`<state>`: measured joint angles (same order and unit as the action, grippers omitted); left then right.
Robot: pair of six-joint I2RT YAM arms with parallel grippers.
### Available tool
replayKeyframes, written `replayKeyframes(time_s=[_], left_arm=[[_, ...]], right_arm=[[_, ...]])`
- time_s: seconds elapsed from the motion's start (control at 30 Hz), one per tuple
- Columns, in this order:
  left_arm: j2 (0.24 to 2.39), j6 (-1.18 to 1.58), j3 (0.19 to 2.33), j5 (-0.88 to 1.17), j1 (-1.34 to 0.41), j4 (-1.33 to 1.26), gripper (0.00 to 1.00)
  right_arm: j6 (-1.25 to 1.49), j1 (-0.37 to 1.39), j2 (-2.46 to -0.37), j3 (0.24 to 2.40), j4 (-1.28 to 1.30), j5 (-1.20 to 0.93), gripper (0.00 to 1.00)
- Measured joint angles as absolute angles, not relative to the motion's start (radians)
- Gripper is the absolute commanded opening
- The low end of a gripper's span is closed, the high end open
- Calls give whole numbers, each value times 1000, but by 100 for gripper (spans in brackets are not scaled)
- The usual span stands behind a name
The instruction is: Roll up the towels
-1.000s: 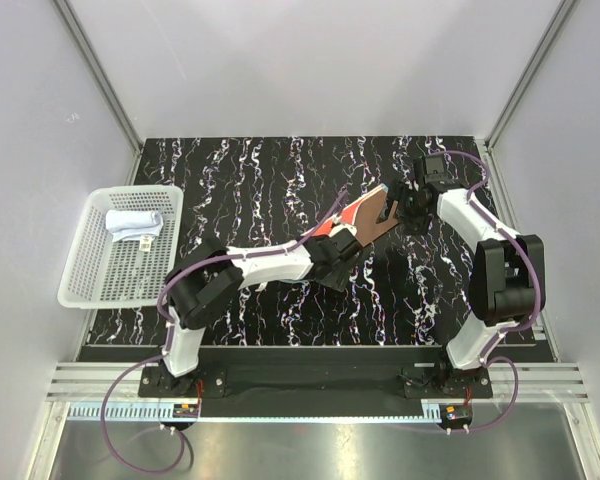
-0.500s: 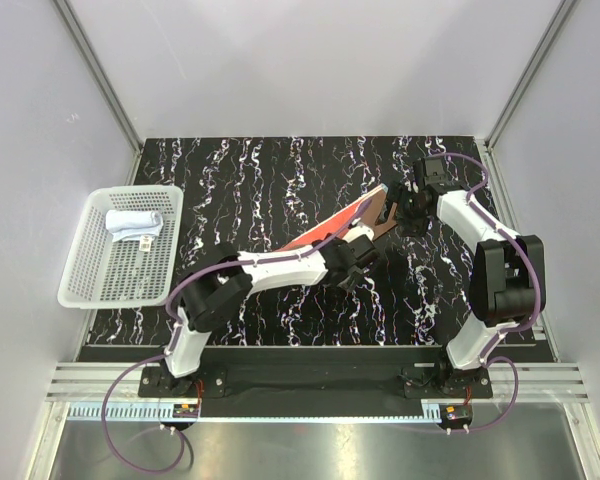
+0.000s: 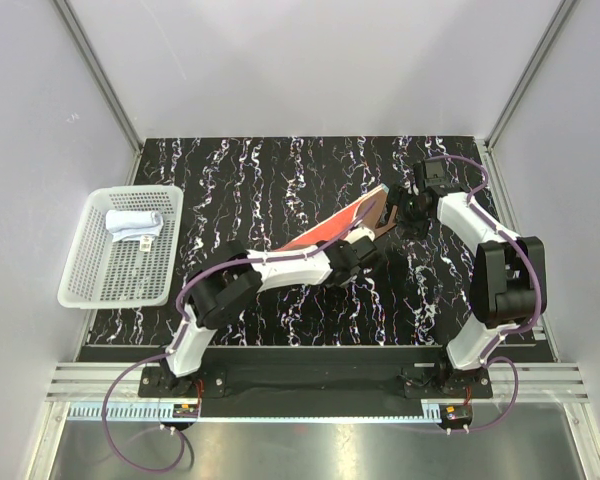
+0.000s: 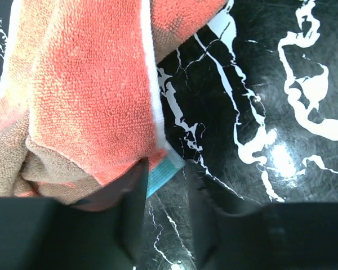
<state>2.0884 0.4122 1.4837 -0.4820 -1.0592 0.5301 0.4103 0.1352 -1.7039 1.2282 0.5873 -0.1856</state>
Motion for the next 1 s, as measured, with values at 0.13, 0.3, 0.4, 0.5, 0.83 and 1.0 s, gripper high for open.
replayKeyframes(time_s=[0.13, 0.3, 0.4, 0.5, 0.83, 1.0], left_arm=[[2090, 411, 1469, -483, -1052, 517, 0], [2051, 399, 1408, -479, -1041, 467, 0], [1977, 387, 1340, -463, -1034, 480, 0], [1797, 365, 1253, -455, -1025, 516, 0], [1121, 317, 1081, -446, -912, 527, 0], [1110, 306, 970, -440, -912, 547, 0]], right_arm=[[408, 134, -1702, 1228, 588, -186, 83], [407, 131, -1700, 1228, 588, -186, 82], [407, 128, -1695, 1229, 590, -185, 82], [405, 127, -1691, 1230, 599, -177, 82], [425, 120, -1691, 1295, 612, -173, 77], [449, 120, -1747, 1372, 596, -191, 77]])
